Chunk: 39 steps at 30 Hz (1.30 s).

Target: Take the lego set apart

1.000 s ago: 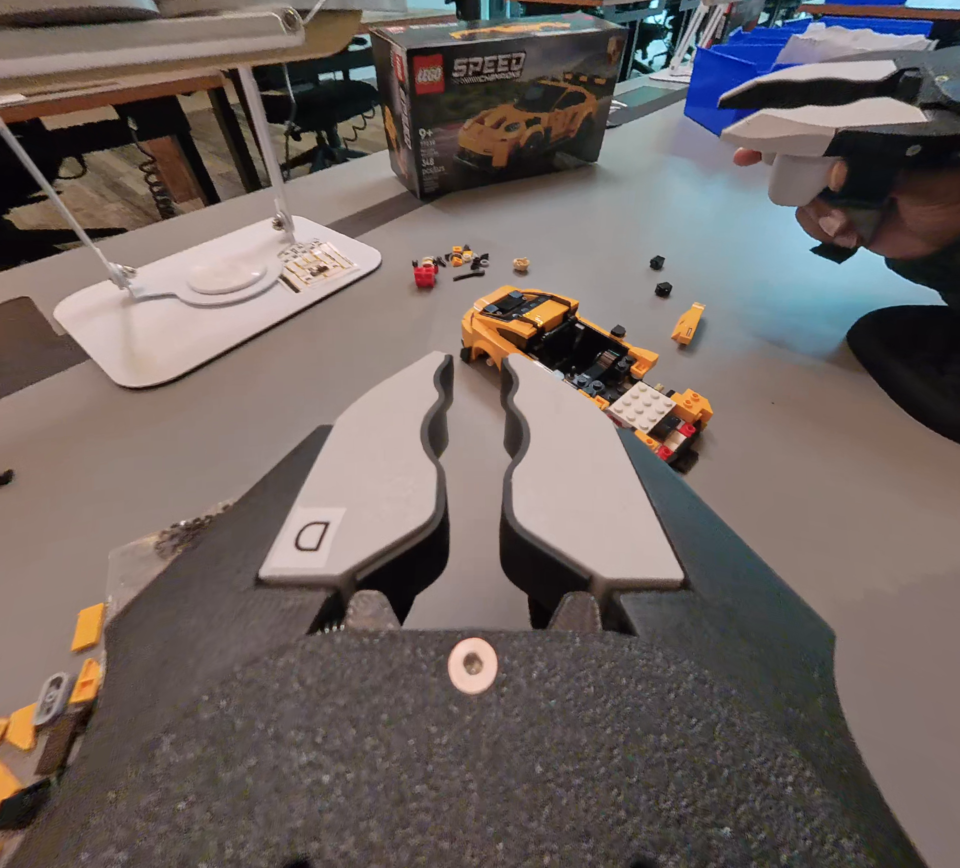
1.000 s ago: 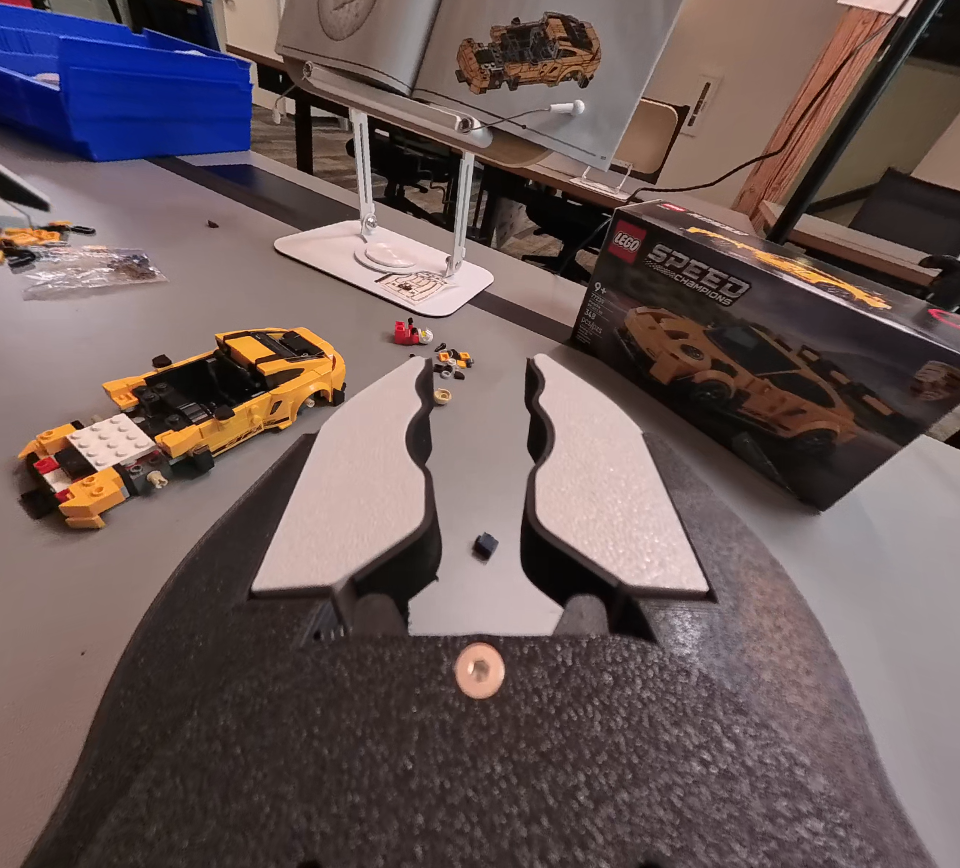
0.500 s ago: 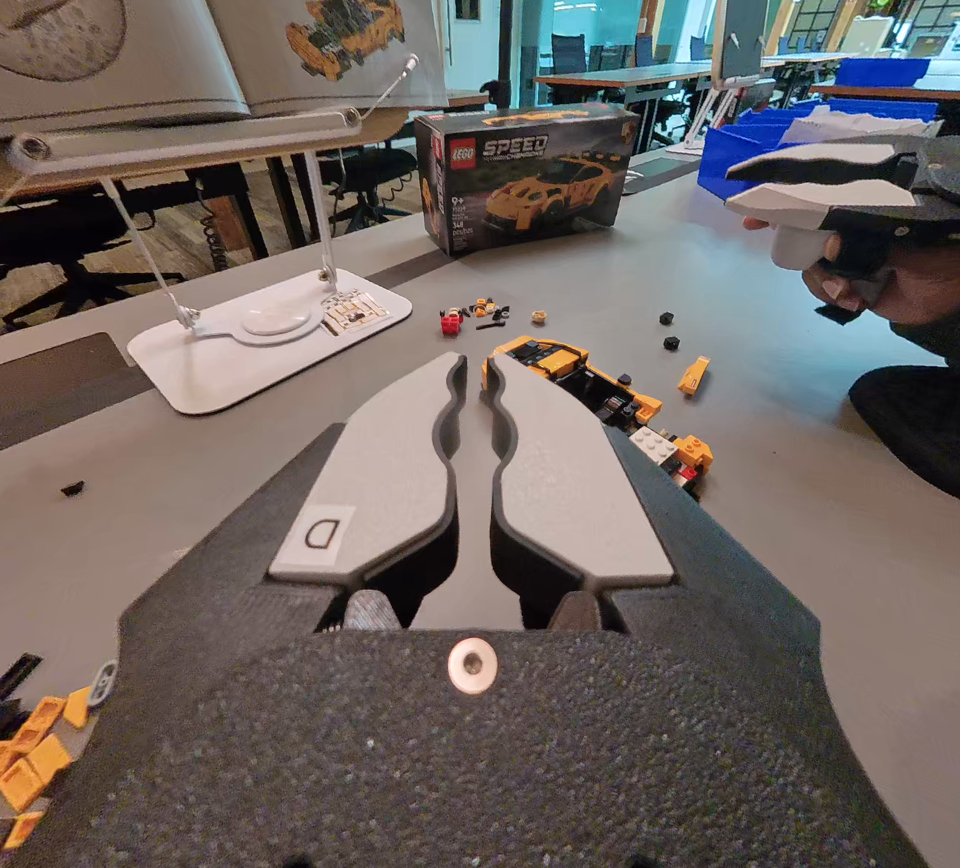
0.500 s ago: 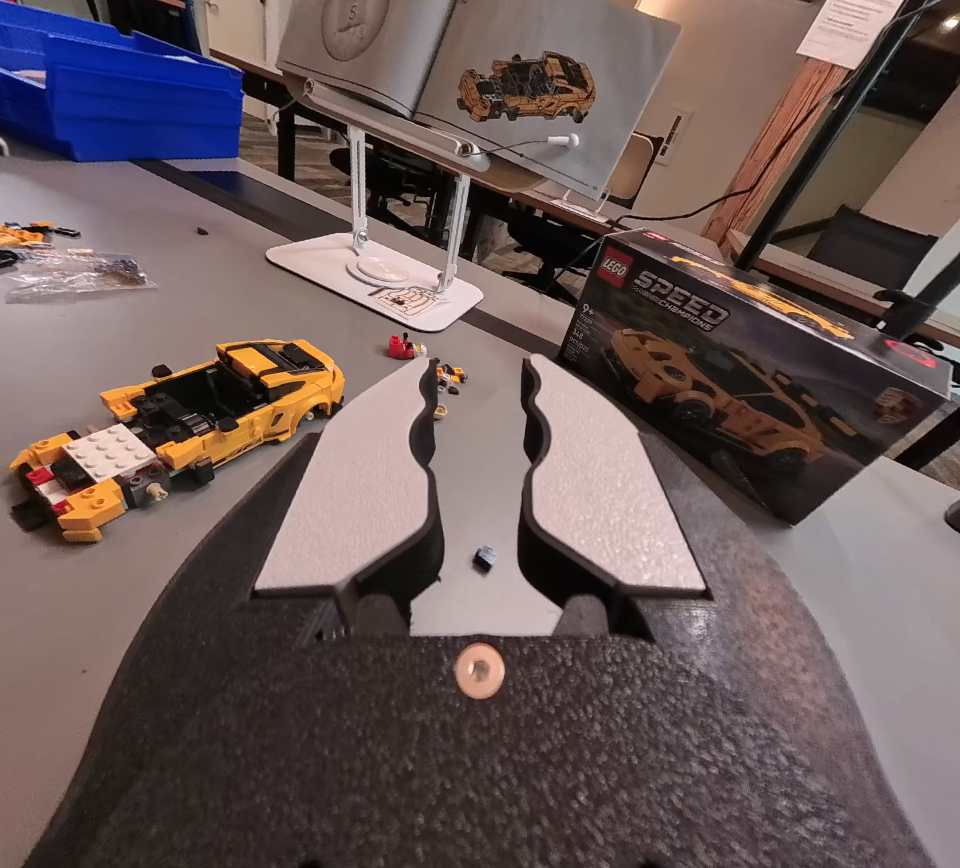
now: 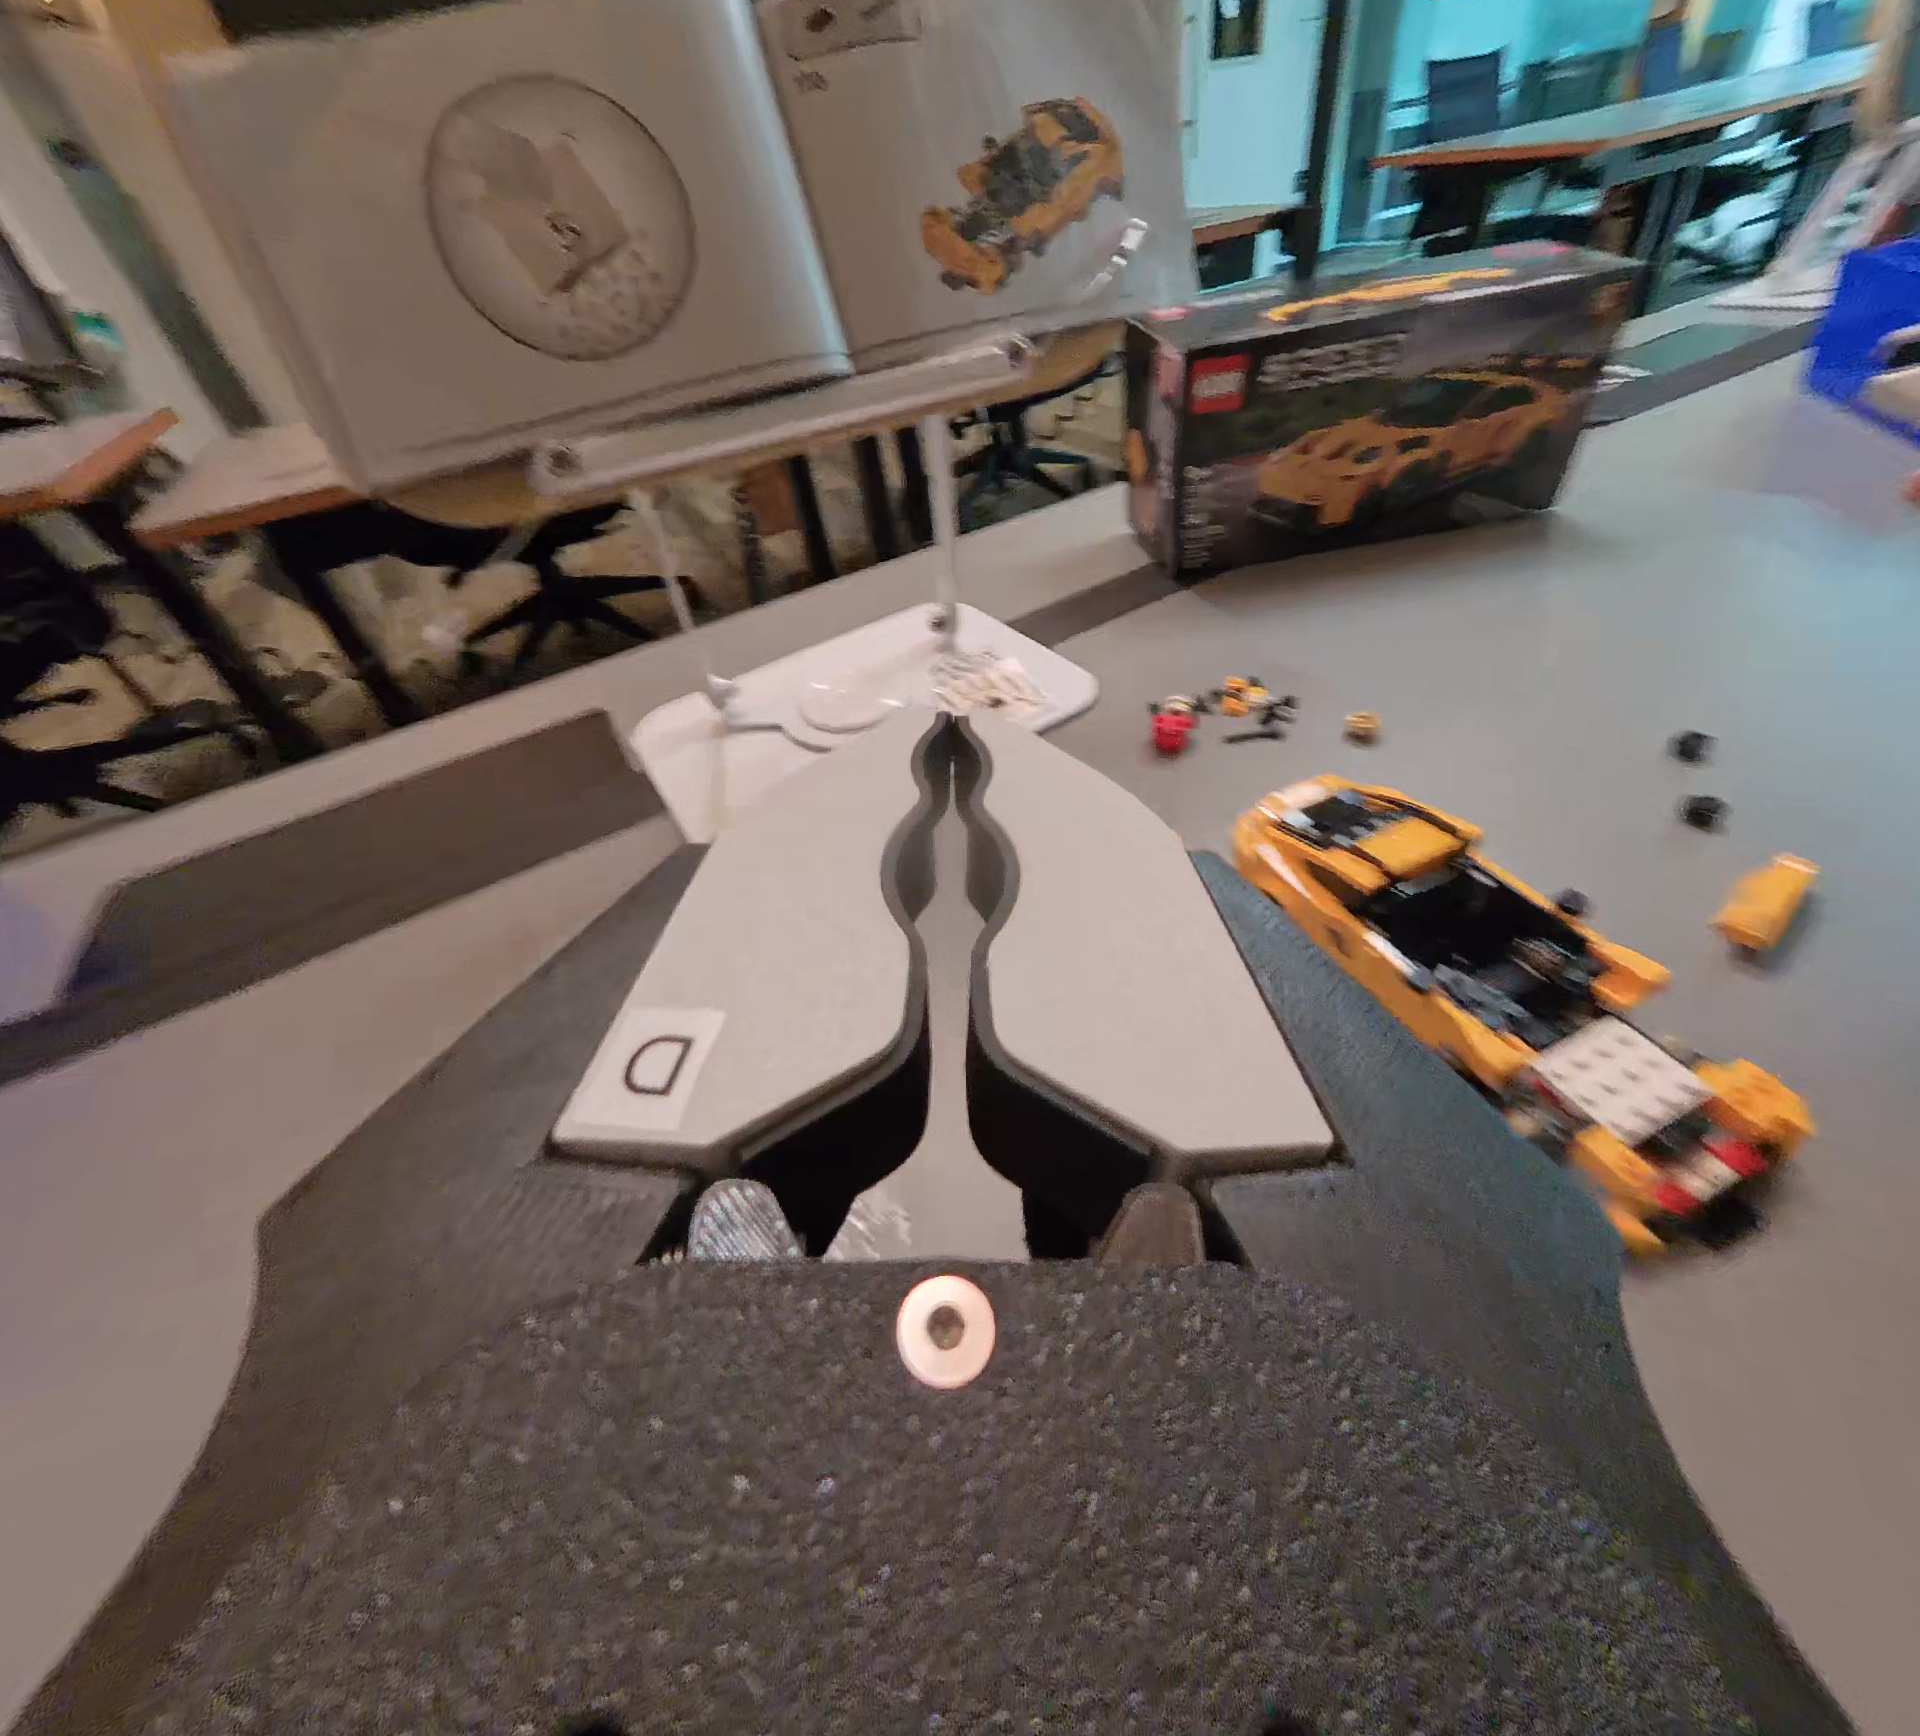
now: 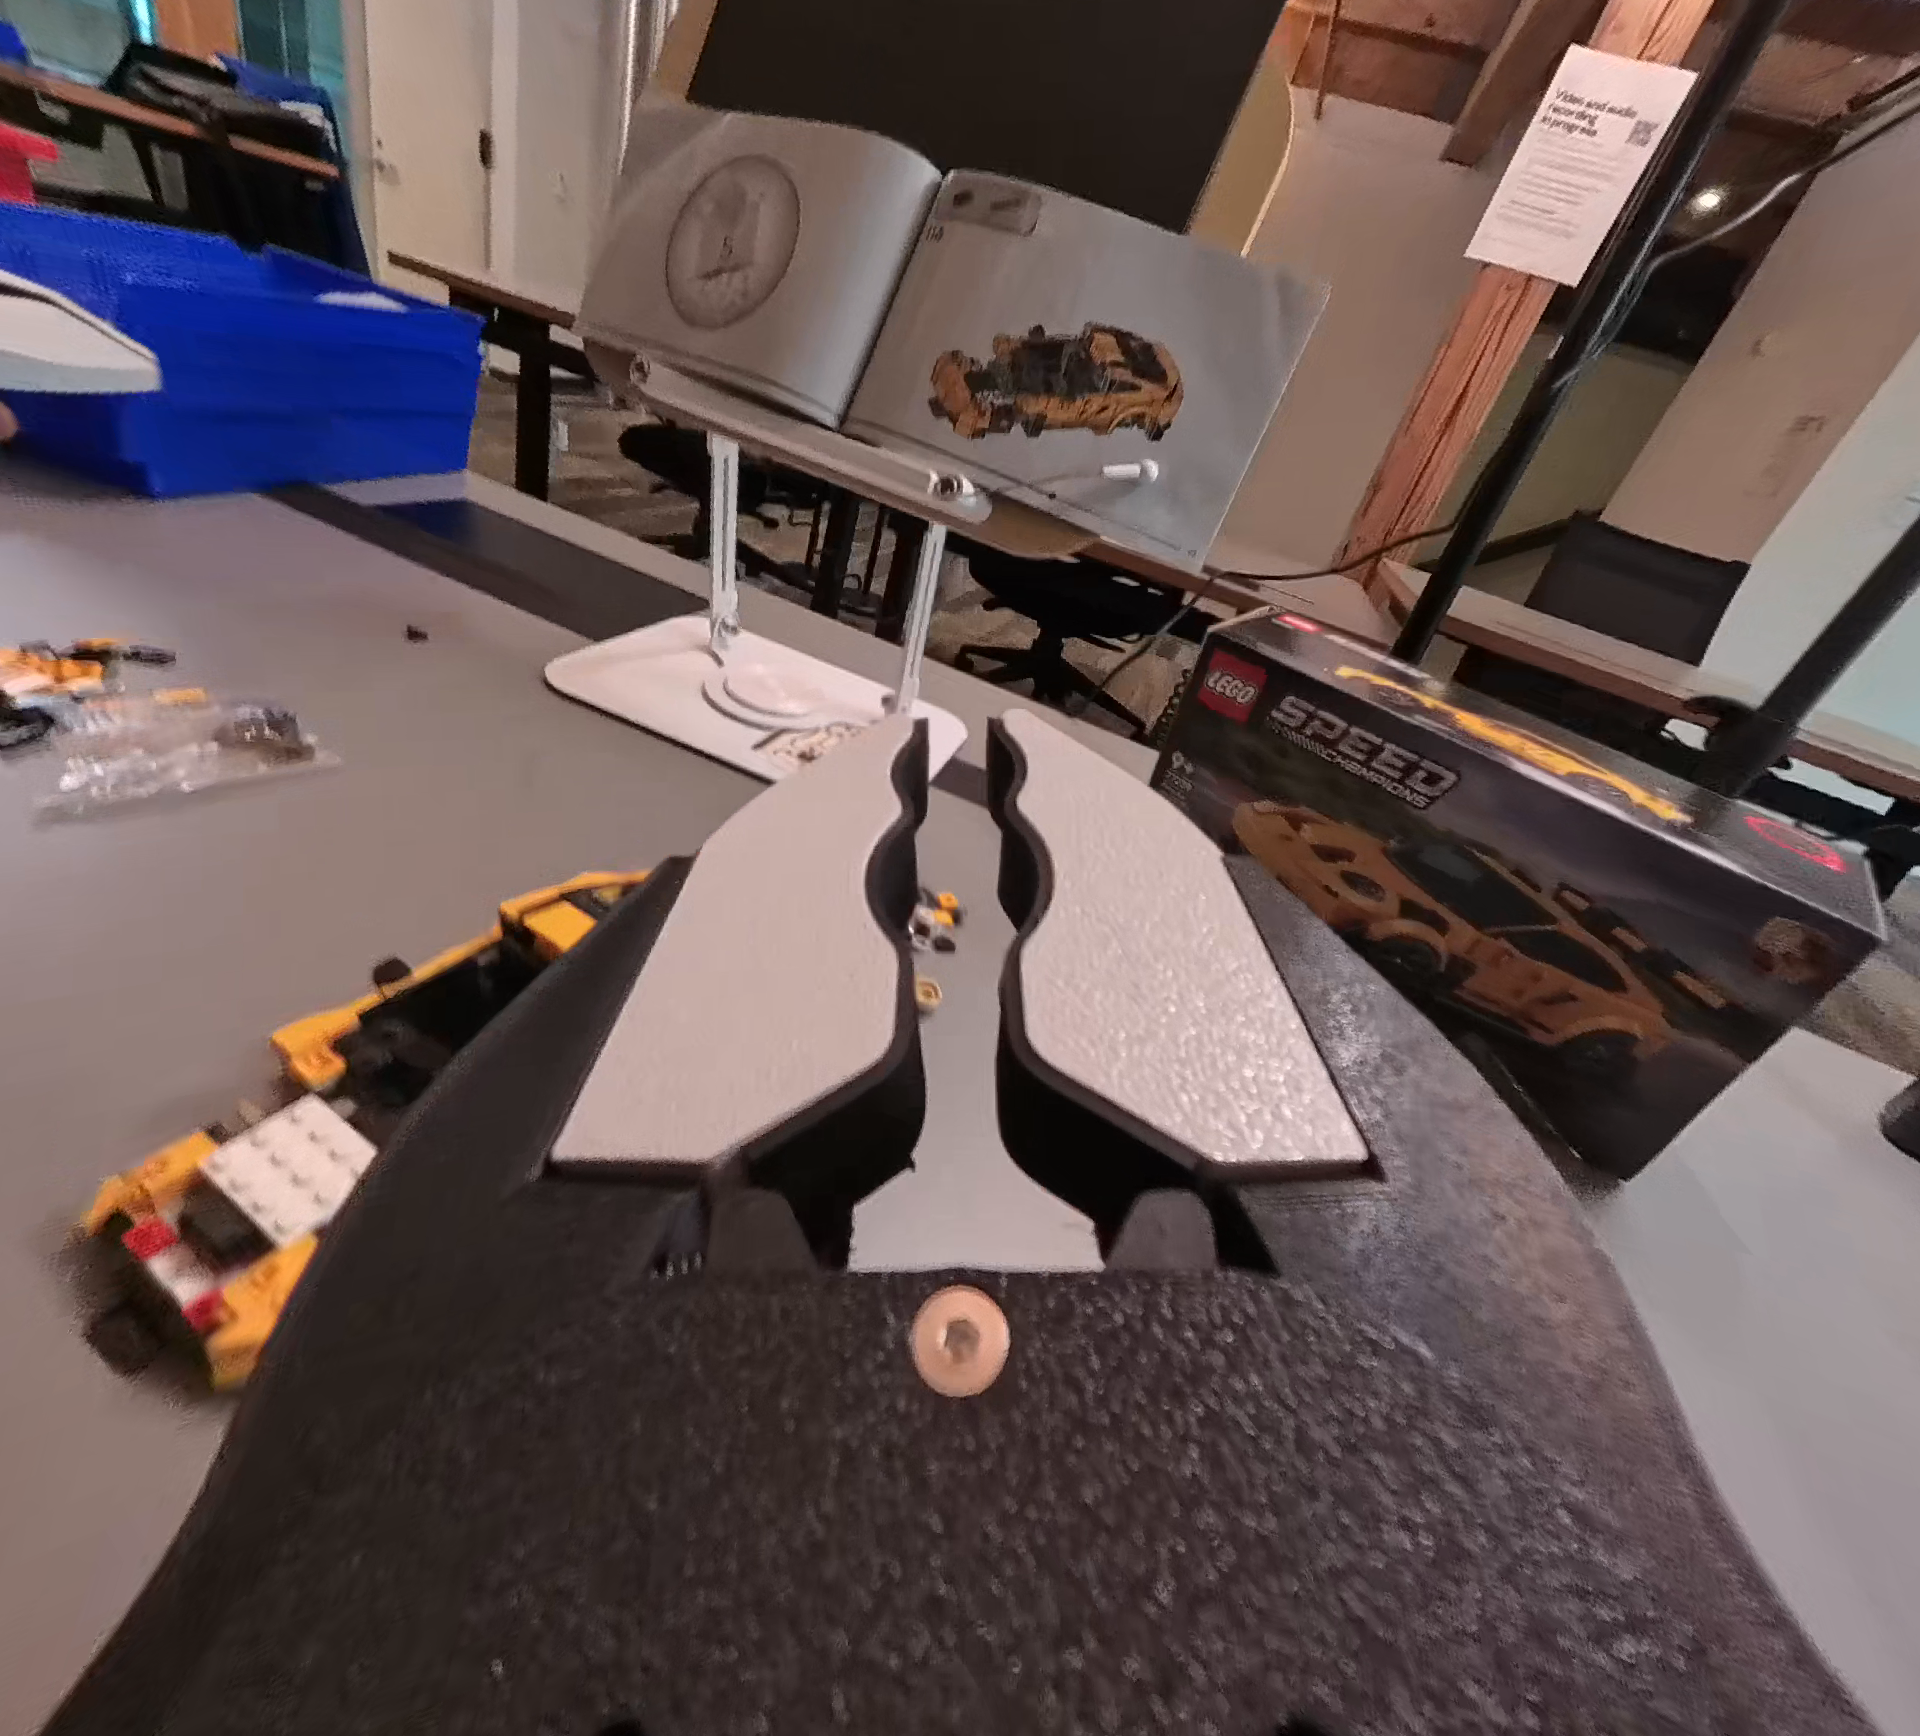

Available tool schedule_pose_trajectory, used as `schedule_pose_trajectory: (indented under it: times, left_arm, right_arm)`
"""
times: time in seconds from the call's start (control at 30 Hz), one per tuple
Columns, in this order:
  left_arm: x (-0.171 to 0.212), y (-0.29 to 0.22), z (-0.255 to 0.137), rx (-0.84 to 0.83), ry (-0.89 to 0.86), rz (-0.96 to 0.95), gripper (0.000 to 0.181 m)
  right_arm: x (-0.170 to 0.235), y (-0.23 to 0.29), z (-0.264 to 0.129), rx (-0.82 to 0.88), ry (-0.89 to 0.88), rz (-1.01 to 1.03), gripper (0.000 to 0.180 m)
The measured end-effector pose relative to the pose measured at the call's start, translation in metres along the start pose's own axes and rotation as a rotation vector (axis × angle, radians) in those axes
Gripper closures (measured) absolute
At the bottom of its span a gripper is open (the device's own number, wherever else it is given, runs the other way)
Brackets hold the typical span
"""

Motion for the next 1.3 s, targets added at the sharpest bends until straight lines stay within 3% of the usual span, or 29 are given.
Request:
schedule_pose_trajectory:
  times: [0.3, 0.67, 1.03, 1.3]
  left_arm:
    - [-0.055, 0.056, 0.075, -0.157, -0.055, 0.045, 0.181]
    - [-0.045, 0.093, 0.180, -0.233, -0.071, 0.008, 0.181]
    - [-0.029, 0.114, 0.189, -0.237, -0.085, -0.033, 0.181]
    - [-0.049, 0.110, 0.172, -0.220, -0.129, -0.028, 0.181]
  right_arm:
    - [-0.018, 0.000, 0.010, 0.036, -0.055, 0.087, 0.173]
    - [0.016, -0.008, 0.008, 0.012, 0.009, 0.020, 0.172]
    - [0.034, -0.010, 0.012, -0.015, 0.063, 0.044, 0.172]
    - [0.032, -0.010, 0.010, -0.025, 0.056, 0.055, 0.172]
Point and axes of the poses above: each gripper's, where its closed fingertips meet, z out along the fingers, x out of its underside, y = z × x across the jaws, the point moved 6 cm from there along -z, back along the fingers, and after that the axes turned 7 degrees about -y, right-handed, at the moved point
